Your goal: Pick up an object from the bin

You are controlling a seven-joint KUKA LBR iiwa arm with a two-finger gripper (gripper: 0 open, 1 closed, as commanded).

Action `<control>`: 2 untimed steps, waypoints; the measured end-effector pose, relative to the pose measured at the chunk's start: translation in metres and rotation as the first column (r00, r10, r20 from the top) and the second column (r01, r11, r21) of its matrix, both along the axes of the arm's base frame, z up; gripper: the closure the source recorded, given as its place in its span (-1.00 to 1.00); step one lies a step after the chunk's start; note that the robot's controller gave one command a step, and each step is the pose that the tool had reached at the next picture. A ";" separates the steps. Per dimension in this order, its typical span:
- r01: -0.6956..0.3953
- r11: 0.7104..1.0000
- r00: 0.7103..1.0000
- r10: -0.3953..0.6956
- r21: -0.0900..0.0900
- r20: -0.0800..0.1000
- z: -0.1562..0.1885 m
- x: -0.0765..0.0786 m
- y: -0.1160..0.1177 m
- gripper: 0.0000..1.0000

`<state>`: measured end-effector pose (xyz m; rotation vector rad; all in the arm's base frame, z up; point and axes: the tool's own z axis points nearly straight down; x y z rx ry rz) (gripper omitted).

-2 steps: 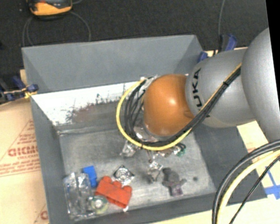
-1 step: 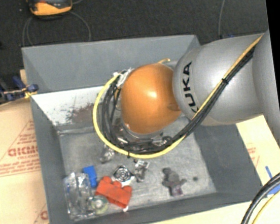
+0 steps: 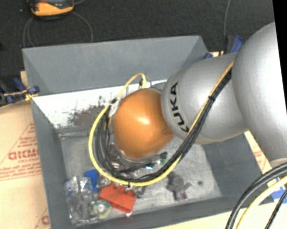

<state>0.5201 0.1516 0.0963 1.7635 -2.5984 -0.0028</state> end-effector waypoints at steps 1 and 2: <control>-0.323 0.946 0.946 0.323 -0.021 0.003 -0.018 -0.015 0.037 -1.00; -0.319 0.947 0.948 0.319 -0.020 0.002 -0.018 -0.015 0.037 1.00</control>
Offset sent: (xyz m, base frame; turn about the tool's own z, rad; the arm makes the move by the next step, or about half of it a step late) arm -0.0221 0.0473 -0.0218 -0.3403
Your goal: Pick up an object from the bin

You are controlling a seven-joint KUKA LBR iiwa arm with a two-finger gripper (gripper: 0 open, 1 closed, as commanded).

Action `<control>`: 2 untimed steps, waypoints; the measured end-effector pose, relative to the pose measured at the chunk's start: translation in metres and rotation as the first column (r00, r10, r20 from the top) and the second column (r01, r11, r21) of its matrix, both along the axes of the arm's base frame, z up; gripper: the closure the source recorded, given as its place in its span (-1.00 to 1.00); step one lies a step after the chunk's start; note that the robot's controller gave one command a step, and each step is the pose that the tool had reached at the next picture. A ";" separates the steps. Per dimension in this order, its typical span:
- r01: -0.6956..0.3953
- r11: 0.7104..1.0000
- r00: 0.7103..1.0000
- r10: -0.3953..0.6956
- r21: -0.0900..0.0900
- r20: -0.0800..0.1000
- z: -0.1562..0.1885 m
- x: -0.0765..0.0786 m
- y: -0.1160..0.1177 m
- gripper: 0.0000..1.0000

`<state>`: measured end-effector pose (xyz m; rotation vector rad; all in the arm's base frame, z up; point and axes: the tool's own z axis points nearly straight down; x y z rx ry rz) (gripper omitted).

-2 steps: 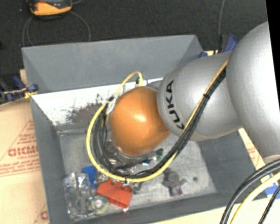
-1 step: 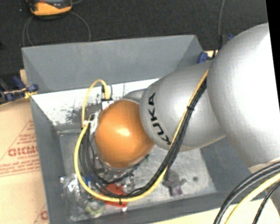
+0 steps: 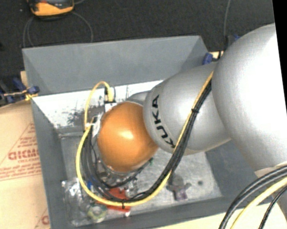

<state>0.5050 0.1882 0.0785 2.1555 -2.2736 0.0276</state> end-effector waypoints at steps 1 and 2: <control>0.033 0.999 0.999 -0.033 0.011 -0.007 0.019 0.000 -0.004 1.00; 0.119 0.993 0.993 -0.119 0.024 0.003 0.113 0.005 0.008 1.00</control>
Offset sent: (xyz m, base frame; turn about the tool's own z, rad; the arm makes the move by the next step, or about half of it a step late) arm -0.0011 0.0011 0.0193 0.0209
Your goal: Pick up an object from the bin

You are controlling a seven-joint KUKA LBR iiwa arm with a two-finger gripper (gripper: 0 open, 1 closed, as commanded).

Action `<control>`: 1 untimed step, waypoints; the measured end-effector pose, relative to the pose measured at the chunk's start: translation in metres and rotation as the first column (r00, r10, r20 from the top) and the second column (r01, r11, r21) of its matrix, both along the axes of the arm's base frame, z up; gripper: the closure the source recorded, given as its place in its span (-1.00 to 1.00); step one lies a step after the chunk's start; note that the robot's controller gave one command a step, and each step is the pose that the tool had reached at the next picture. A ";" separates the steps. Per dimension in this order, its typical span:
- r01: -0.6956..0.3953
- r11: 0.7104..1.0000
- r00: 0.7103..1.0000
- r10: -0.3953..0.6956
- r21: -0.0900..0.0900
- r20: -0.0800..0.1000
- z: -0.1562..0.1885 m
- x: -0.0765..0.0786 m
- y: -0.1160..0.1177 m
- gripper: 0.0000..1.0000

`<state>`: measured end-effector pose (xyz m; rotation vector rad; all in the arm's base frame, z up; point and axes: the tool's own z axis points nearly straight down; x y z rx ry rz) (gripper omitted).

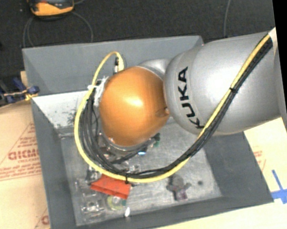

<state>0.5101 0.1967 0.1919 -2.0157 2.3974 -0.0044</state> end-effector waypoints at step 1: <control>-0.032 0.999 0.999 0.032 -0.001 -0.003 0.030 0.001 -0.005 1.00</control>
Offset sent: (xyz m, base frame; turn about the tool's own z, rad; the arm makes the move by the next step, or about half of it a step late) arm -0.0011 -0.0052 0.0281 -0.0354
